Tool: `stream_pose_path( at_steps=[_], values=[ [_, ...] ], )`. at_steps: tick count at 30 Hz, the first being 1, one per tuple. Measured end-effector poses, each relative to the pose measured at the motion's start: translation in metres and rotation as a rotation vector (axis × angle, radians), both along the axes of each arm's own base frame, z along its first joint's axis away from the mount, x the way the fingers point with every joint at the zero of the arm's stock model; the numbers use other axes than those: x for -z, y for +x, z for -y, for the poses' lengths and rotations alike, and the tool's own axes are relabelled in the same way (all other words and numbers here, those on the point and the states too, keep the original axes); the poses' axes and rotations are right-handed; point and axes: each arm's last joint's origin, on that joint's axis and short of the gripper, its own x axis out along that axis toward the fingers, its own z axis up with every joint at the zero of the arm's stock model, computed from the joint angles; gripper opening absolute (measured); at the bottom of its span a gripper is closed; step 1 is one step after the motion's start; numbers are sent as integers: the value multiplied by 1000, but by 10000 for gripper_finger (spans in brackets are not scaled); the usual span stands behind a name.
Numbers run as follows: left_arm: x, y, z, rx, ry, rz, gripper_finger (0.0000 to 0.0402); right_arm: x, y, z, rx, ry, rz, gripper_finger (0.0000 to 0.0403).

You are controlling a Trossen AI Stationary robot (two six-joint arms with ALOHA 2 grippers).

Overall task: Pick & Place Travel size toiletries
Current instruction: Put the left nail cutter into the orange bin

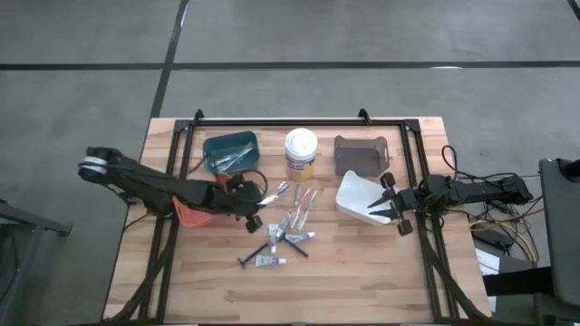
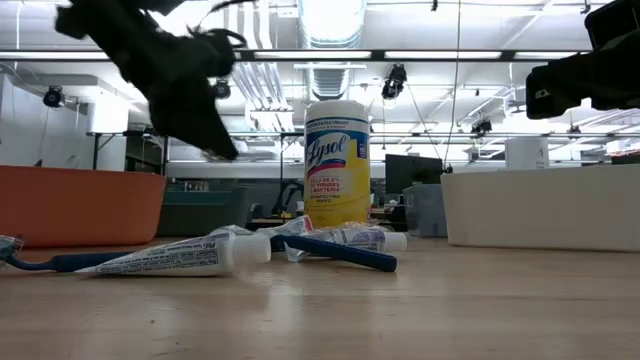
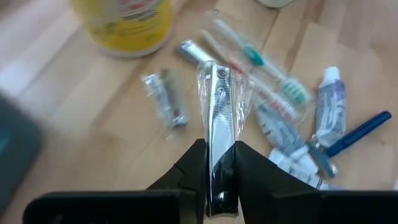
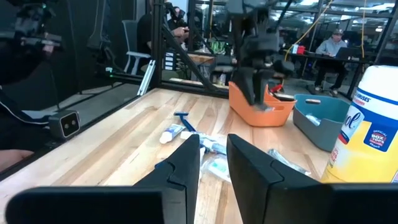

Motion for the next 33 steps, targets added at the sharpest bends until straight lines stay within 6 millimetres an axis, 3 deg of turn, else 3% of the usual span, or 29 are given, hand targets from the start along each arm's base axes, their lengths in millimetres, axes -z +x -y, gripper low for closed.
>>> stream_pose_path(
  at_steps=[7, 14, 23, 33],
  values=[
    [-23, -31, -6, -87, -4, 21, 63, 0, 0, 0, 0, 0, 1, 69],
    [-29, -61, -13, -215, -35, -48, 64, 0, 0, 0, 0, 0, 1, 79],
    [-19, -91, -17, -403, -93, -243, 64, 0, 0, 0, 0, 0, 2, 75],
    [0, -98, -12, -422, -238, -369, 64, 0, 0, 0, 1, 0, 2, 72]
  ],
)
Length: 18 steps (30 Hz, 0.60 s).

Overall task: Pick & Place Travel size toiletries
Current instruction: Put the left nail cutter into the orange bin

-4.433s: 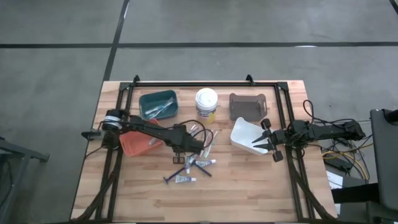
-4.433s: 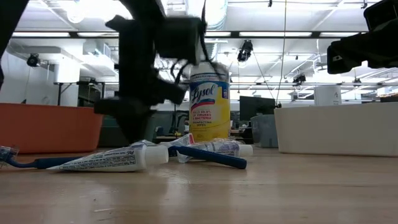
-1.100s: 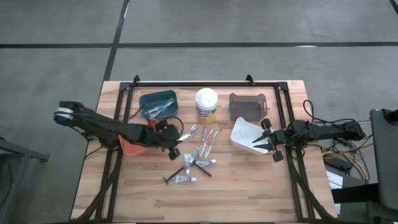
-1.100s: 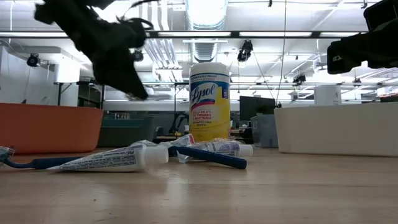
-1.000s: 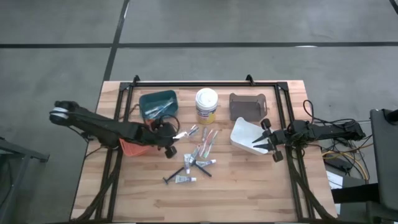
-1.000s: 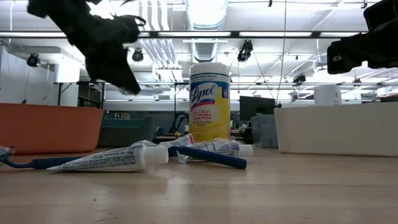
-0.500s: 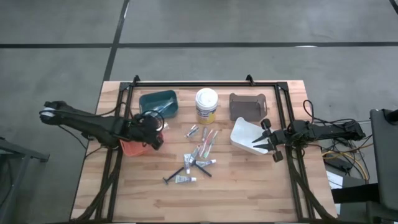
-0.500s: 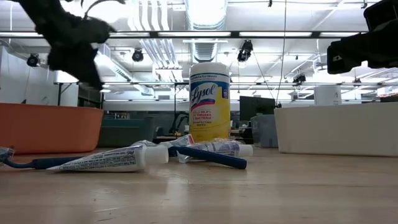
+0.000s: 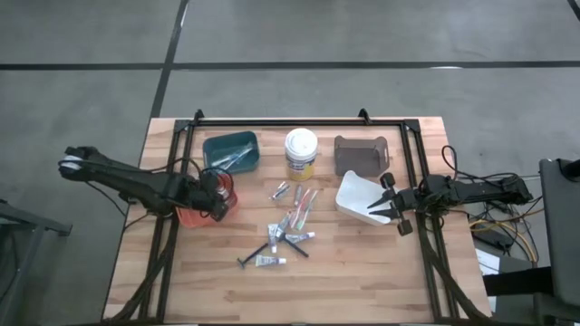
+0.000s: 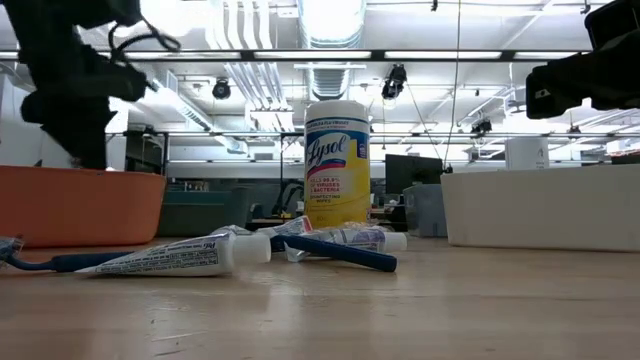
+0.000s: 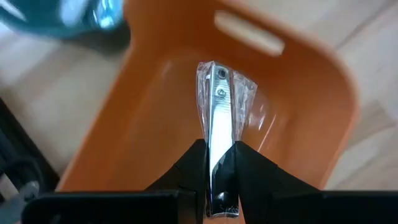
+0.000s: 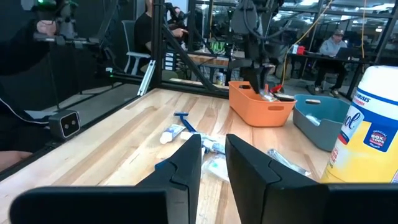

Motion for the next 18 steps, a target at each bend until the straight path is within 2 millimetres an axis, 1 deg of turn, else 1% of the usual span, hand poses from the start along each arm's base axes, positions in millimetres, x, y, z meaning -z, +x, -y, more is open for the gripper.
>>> stream_pose_path(
  at_steps=[6, 11, 14, 18],
  values=[
    [22, -8, -1, -27, -23, -62, 67, 0, 0, 0, 0, 0, -1, 81],
    [37, -12, -2, -48, -26, -65, 94, 0, 0, 0, 0, 0, -1, 84],
    [41, -12, -2, -42, -25, -67, 112, 0, 0, 0, 0, 0, 0, 82],
    [41, -12, -2, -42, -23, -64, 129, 0, 0, 0, 0, 0, 0, 75]
  ],
)
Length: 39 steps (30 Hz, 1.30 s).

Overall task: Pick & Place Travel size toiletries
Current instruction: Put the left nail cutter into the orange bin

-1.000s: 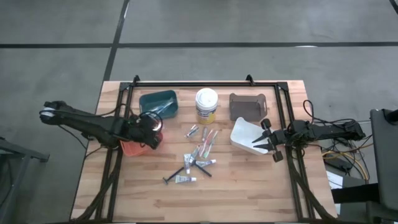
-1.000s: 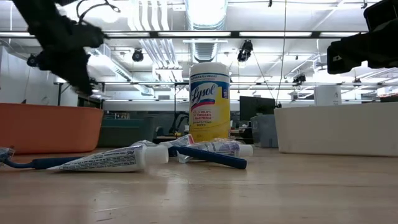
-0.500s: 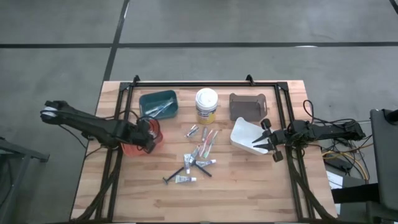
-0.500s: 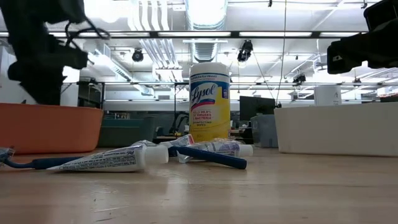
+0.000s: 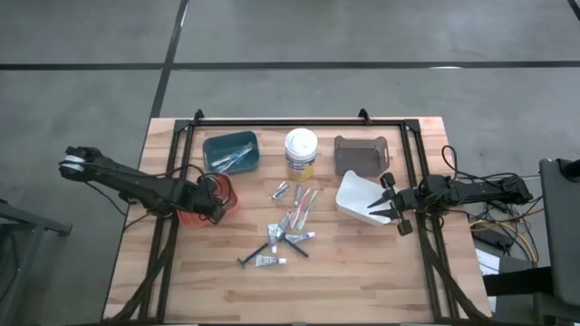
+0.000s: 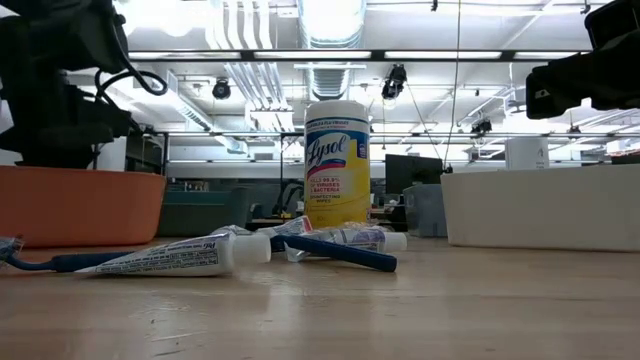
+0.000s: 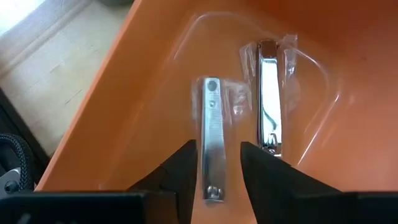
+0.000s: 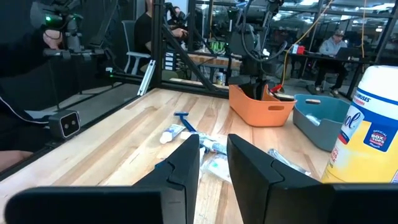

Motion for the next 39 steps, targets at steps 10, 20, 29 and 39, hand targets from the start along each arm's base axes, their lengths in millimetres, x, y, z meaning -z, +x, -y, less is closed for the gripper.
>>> stream_pose_path(
  at_steps=[10, 20, 29, 39],
  values=[
    [-13, 7, 1, 31, 9, 41, 143, 0, 0, 0, 0, 0, 0, 71],
    [-46, 23, 1, 82, 127, 163, 143, 0, 0, 0, 0, 0, 0, 84],
    [-62, 43, 4, 180, 211, 354, 142, 0, 0, 0, 0, 0, 0, 74],
    [-68, 78, 12, 341, 298, 546, 142, 0, 0, 0, 0, 0, 0, 72]
  ],
)
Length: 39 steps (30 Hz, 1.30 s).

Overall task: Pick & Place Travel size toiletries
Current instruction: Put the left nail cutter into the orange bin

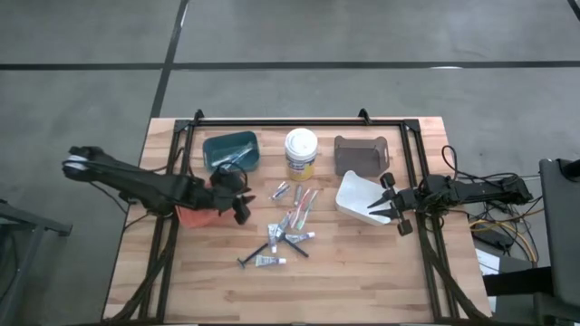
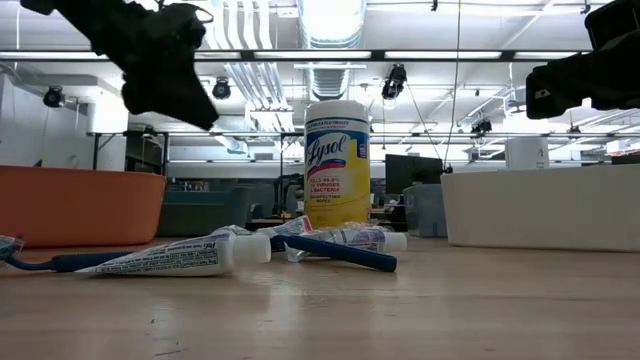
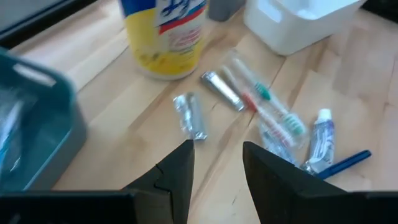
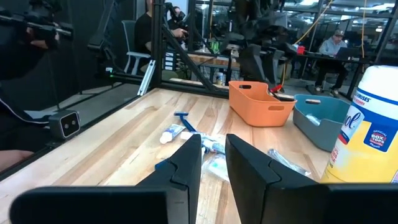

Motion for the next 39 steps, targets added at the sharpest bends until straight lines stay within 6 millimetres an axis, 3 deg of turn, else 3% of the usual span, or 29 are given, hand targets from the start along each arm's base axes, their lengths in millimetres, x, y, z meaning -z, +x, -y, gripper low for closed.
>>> stream_pose_path(
  at_steps=[13, 25, 39],
  values=[
    [28, 46, -5, -14, 56, -70, 142, 0, 0, 0, 0, 0, 0, 85],
    [39, 88, -19, -23, 112, -163, 142, 0, 0, 0, 0, 0, 0, 68],
    [40, 107, -24, -23, 147, -177, 146, 0, 0, 0, -1, 0, 0, 84]
  ],
)
